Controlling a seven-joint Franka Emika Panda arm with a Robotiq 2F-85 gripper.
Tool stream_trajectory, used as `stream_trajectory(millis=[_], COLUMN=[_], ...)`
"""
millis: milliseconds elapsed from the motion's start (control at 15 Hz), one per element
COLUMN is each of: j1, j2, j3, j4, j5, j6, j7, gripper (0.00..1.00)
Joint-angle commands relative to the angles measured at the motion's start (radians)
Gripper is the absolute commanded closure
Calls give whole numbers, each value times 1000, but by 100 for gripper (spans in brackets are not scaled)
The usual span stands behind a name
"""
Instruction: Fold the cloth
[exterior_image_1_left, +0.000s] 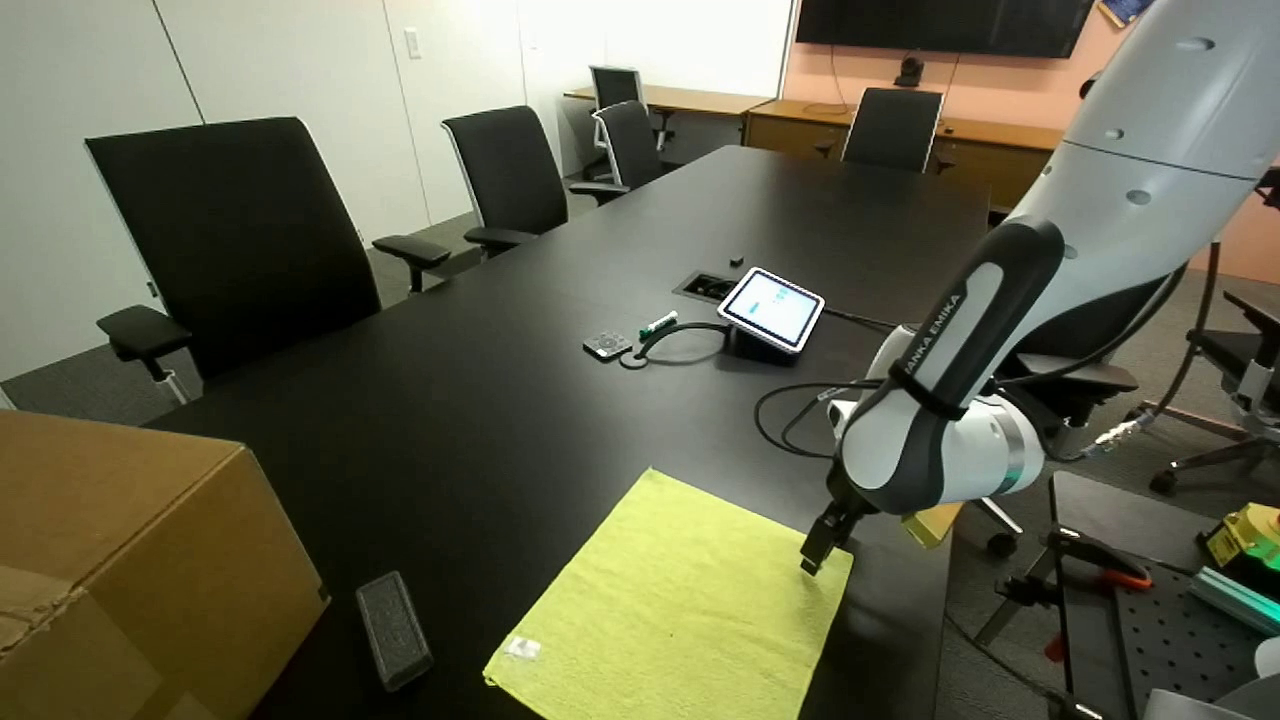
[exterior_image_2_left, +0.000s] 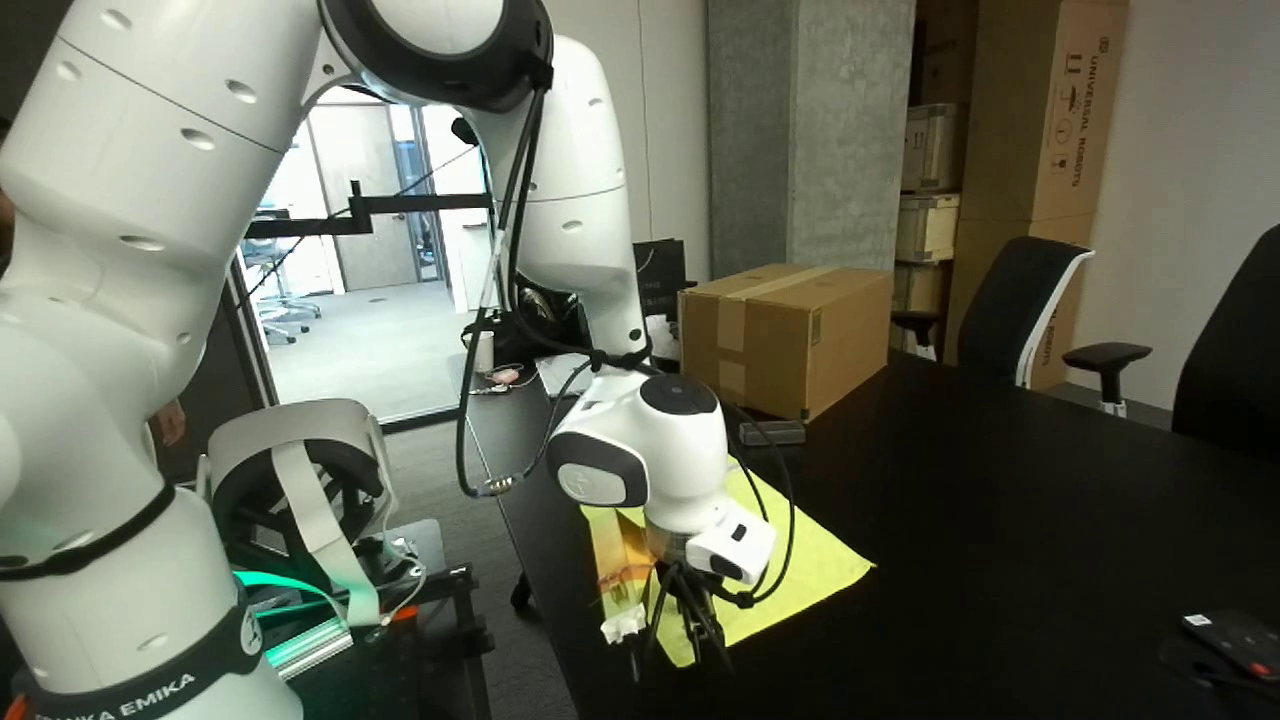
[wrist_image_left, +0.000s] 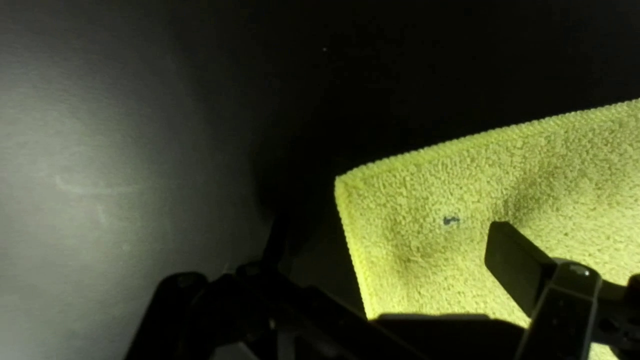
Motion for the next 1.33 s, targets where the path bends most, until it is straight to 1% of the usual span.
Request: stream_trajectory(millis=[0, 67, 200, 267, 333, 467, 533, 600, 667, 733, 800, 867, 933, 1000, 1133, 1200, 1267], j1=[20, 26, 48, 64, 80, 121, 149, 173, 208, 237, 267, 226, 240, 241, 223, 211, 189], j2=[19, 18, 10, 13, 8, -3, -13, -24, -30, -43, -55, -70, -83, -102, -119, -129, -149], j3=[-20, -25, -39, -51, -61, -89, -106, -122, -149, -171, -198, -177, -197, -207, -214, -210, -197], j4=[20, 20, 13, 15, 10, 3, -1, -6, -7, -12, -17, -40, -44, -52, -48, -43, -44], j5=[-8, -10, -12, -14, -15, -17, -20, -22, -26, -30, -36, -197, -251, -328, -450, -489, -517], j6=[-6, -10, -19, -19, -22, -31, -39, -50, -59, -73, -93, -86, -103, -126, -167, -187, -210], j7=[8, 10, 18, 22, 24, 30, 37, 42, 54, 61, 71, 201, 238, 302, 395, 428, 447], gripper=[2, 4, 5, 20, 32, 46, 55, 61, 65, 76, 84, 93, 94, 99, 100, 96, 96])
